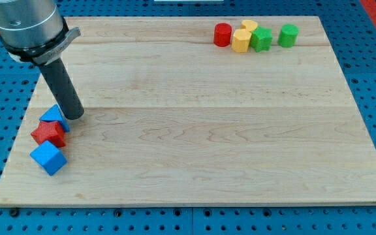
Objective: Point your arm at the yellow heart
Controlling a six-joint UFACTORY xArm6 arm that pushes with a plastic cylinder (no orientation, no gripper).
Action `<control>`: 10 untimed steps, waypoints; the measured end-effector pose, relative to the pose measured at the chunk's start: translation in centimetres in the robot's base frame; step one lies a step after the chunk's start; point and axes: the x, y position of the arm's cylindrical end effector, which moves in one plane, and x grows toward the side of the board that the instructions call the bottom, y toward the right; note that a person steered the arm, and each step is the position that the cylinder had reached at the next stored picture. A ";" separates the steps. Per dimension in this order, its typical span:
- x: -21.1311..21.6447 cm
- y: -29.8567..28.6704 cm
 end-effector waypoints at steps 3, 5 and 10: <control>-0.4 5.4; -0.7 9.6; -13.1 52.6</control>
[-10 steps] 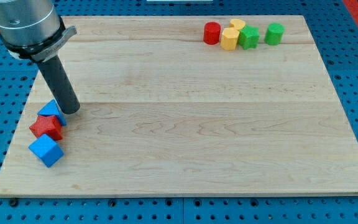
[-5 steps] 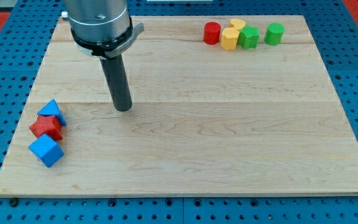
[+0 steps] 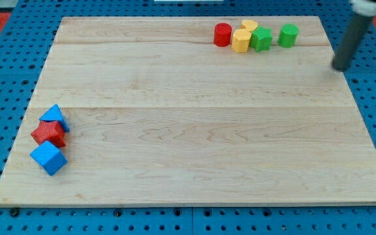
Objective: Point your arm at the yellow heart
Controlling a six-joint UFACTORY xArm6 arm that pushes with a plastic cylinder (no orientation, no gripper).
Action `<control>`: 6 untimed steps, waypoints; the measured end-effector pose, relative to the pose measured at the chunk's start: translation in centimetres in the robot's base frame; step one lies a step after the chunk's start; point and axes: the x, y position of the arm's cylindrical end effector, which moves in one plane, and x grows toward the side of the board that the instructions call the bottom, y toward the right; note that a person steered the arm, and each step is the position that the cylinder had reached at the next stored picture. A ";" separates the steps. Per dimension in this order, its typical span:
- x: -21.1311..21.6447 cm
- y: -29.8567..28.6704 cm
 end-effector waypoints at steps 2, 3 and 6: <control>-1.3 1.7; -5.1 1.7; -13.1 -3.5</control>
